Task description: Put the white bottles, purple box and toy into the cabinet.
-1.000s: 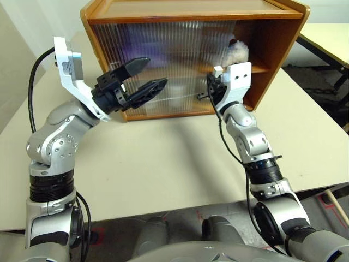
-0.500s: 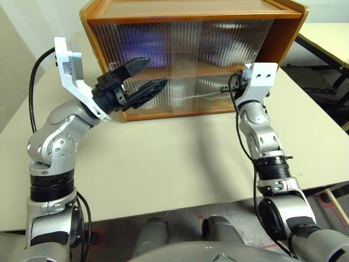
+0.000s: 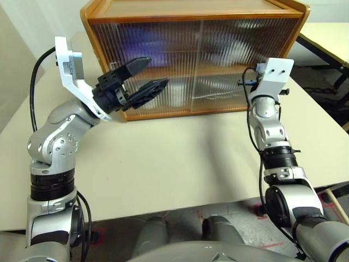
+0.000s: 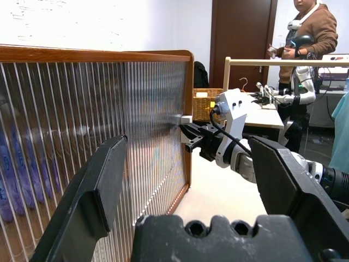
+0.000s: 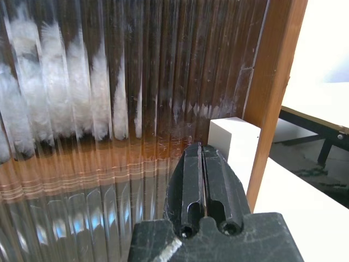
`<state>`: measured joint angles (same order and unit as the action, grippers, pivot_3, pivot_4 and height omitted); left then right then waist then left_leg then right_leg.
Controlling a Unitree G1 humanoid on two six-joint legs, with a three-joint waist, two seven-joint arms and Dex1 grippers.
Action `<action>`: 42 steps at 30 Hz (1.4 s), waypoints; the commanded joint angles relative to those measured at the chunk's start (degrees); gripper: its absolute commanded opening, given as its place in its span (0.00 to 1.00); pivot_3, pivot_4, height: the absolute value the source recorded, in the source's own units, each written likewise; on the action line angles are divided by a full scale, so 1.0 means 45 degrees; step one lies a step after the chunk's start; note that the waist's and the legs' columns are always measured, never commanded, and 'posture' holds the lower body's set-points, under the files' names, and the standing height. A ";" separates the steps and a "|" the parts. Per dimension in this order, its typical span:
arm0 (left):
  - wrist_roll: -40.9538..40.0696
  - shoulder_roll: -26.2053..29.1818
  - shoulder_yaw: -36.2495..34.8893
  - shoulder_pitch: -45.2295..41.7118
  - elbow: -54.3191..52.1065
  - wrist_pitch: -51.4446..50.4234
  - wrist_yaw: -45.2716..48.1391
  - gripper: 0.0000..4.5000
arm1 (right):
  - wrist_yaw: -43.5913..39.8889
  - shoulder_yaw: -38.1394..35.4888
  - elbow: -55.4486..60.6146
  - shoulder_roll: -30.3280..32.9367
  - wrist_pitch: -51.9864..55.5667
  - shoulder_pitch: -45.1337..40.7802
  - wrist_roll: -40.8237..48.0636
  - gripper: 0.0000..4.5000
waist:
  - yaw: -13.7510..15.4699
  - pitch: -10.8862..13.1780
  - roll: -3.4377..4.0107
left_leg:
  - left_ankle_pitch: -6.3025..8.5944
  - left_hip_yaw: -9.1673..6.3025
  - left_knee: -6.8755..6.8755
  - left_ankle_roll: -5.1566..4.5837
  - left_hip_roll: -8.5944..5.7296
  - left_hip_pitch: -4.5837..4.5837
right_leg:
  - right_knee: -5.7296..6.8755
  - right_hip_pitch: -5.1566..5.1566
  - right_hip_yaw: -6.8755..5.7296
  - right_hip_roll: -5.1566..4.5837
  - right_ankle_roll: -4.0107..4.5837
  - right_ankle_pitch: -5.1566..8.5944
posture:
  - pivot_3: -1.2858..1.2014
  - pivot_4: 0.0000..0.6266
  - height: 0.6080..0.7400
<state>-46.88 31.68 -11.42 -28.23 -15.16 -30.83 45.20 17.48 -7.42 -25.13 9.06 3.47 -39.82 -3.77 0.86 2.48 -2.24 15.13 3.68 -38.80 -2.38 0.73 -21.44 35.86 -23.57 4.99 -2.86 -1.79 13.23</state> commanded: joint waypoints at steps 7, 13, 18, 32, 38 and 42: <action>0.0116 -0.0078 0.0195 0.0018 -0.0150 0.0012 -0.0004 1.00 | -0.1198 0.0179 0.1360 0.0167 -0.0230 0.0828 0.0121 0.01 | -0.0044 0.0000 0.0000 | 0.0000 -0.0004 0.0002 -0.0001 0.0007 0.0003 | 0.0002 0.0000 0.0000 0.0006 -0.0003 0.0003 | 0.57 0.00 1.00; -0.0017 -0.0023 0.0030 0.0410 -0.0337 -0.0101 -0.0087 1.00 | -0.4153 0.1295 0.4446 0.0662 -0.0773 0.3624 0.0457 0.11 | -0.0114 0.0000 0.0003 | 0.0002 -0.0010 0.0024 0.0000 0.0011 0.0005 | 0.0000 -0.0001 -0.0002 0.0009 -0.0008 0.0010 | 0.58 0.00 1.00; -0.0133 -0.0088 -0.0217 0.1064 -0.0631 -0.0154 -0.0464 1.00 | -0.6230 0.1185 0.6026 0.1280 -0.1264 0.5706 0.1619 0.50 | -0.0073 0.0002 0.0000 | 0.0003 -0.0011 0.0027 0.0001 0.0011 0.0006 | -0.0005 0.0001 -0.0006 0.0003 -0.0010 0.0015 | 0.58 0.00 1.00; 0.6124 -0.4543 -0.0627 0.8798 0.0456 0.7273 -0.4682 1.00 | -0.9702 -0.0384 0.6119 0.1393 -0.3742 1.0443 0.4879 0.99 | 0.0024 -0.0018 -0.0012 | 0.0044 0.0008 0.0035 0.0072 0.0036 0.0060 | -0.0025 0.0049 0.0005 -0.0020 0.0120 0.0133 | 0.57 0.00 1.00; 0.7742 -0.5837 -0.0555 1.0969 -0.0116 0.8995 -0.6314 1.00 | -0.8848 -0.0728 0.5694 0.0766 -0.4474 1.0979 0.4327 0.99 | 0.0047 -0.0037 -0.0050 | 0.0048 0.0035 0.0029 0.0077 0.0038 0.0044 | -0.0022 0.0059 0.0003 -0.0052 0.0166 0.0171 | 0.57 0.00 1.00; 0.8226 -0.6272 -0.0491 1.1606 -0.0304 0.9447 -0.7018 1.00 | -0.7965 -0.1023 0.4697 0.0343 -0.5426 1.0907 0.3686 0.99 | 0.0045 -0.0038 -0.0045 | 0.0050 0.0028 0.0034 0.0081 0.0047 0.0044 | -0.0027 0.0050 -0.0012 -0.0050 0.0172 0.0182 | 0.57 0.00 1.00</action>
<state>-11.14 3.99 -14.41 23.53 -15.28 10.45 14.84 -20.04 -10.56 -2.36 10.95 -19.02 9.35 13.85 1.07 2.31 -2.44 15.36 3.81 -38.65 -2.01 0.94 -21.26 35.74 -23.35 4.94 -3.08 -1.02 14.05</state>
